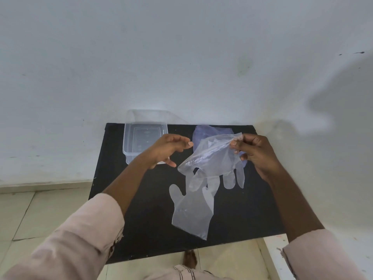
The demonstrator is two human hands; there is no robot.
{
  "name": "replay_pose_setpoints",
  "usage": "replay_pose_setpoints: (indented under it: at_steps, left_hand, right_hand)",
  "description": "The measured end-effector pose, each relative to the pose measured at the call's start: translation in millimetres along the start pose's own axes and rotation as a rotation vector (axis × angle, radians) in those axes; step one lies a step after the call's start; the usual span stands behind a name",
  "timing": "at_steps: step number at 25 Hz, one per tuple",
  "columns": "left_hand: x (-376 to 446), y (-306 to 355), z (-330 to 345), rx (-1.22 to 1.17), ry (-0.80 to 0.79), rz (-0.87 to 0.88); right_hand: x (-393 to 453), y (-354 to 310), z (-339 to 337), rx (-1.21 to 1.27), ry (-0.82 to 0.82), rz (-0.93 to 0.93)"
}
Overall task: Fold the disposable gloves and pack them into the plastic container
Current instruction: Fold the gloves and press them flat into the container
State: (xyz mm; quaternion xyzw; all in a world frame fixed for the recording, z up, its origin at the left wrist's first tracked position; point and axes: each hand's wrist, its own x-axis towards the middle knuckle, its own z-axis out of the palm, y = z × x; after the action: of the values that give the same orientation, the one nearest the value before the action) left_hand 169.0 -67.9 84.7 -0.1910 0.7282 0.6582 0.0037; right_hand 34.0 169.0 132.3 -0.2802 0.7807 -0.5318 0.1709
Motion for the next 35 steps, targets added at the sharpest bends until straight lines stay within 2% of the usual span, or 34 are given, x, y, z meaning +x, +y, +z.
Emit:
replay_pose_setpoints:
  at_steps: [5,9,13,17,25,35]
  left_hand:
    - [19.0,9.0,3.8,-0.102,-0.209,-0.116]
    - [24.4,10.0,15.0,-0.144,-0.278,-0.181]
    - [24.2,11.2,19.3,-0.197,-0.135,-0.126]
    - [22.3,20.6,18.3,-0.026,0.047,0.005]
    - [17.4,38.7,20.3,0.125,0.112,0.084]
    - [6.6,29.9,16.6,0.144,0.157,0.147]
  right_hand:
    - [-1.8,-4.5,-3.4,-0.022,-0.090,-0.073]
    - [-5.3,-5.8,-6.1,0.010,-0.120,-0.059]
    - [-8.6,2.8,-12.8,0.008,-0.095,-0.016]
    - [-13.4,17.4,-10.3,-0.085,-0.049,0.074]
    - [-9.7,24.6,1.6,-0.054,0.076,0.086]
    - [-14.6,21.2,14.2,0.040,0.144,0.075]
